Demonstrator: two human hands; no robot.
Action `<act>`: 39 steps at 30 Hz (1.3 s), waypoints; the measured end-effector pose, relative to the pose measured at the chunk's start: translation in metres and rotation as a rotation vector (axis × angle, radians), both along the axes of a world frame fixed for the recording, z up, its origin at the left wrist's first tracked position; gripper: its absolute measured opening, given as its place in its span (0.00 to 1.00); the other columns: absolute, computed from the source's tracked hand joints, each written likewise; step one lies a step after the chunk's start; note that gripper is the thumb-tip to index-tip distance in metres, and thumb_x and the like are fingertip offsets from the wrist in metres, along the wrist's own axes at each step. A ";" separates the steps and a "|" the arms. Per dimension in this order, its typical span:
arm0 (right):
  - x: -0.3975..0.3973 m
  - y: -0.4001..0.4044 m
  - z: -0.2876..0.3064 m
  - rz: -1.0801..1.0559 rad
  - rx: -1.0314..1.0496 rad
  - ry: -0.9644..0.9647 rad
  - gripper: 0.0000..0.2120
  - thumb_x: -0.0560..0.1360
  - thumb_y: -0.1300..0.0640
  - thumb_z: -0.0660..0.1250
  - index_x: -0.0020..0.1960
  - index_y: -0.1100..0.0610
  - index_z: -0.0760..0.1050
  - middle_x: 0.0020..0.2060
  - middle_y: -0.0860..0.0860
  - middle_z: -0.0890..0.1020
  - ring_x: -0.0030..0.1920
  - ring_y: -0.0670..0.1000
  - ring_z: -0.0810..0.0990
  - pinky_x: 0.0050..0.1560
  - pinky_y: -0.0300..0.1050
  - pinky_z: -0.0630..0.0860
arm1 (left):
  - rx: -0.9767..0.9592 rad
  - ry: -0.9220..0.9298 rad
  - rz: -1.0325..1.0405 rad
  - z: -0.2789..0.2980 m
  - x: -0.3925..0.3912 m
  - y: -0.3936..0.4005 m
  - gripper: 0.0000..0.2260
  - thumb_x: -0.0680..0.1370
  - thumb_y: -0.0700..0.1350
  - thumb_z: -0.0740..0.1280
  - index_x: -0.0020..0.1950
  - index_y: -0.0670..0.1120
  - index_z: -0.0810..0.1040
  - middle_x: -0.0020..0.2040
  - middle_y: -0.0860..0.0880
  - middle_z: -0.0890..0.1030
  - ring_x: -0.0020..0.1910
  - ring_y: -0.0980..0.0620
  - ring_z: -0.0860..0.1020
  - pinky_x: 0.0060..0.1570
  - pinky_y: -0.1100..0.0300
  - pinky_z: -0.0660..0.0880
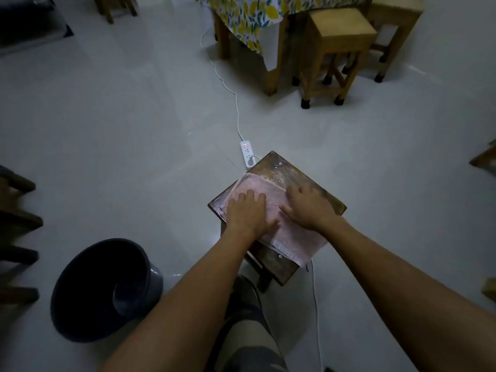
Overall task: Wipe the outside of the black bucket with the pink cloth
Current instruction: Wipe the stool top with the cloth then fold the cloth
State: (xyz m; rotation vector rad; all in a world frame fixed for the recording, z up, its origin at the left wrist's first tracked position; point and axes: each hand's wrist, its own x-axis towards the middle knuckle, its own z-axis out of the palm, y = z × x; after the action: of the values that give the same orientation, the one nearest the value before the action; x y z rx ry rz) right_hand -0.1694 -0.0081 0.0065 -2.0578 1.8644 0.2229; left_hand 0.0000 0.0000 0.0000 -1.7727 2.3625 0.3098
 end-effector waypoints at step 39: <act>0.192 0.062 0.167 -0.241 0.467 -1.214 0.17 0.84 0.62 0.59 0.69 0.55 0.78 0.48 0.58 0.81 0.48 0.55 0.82 0.43 0.47 0.83 | 0.080 0.845 0.228 0.146 0.173 0.098 0.41 0.80 0.55 0.69 0.81 0.62 0.42 0.82 0.50 0.57 0.76 0.49 0.66 0.70 0.50 0.71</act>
State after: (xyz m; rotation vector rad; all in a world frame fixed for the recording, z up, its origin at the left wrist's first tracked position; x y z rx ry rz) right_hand 0.0225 0.0543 0.1739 -1.1374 1.0881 -0.5051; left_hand 0.1730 0.0977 0.1462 -2.1578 2.5393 1.4039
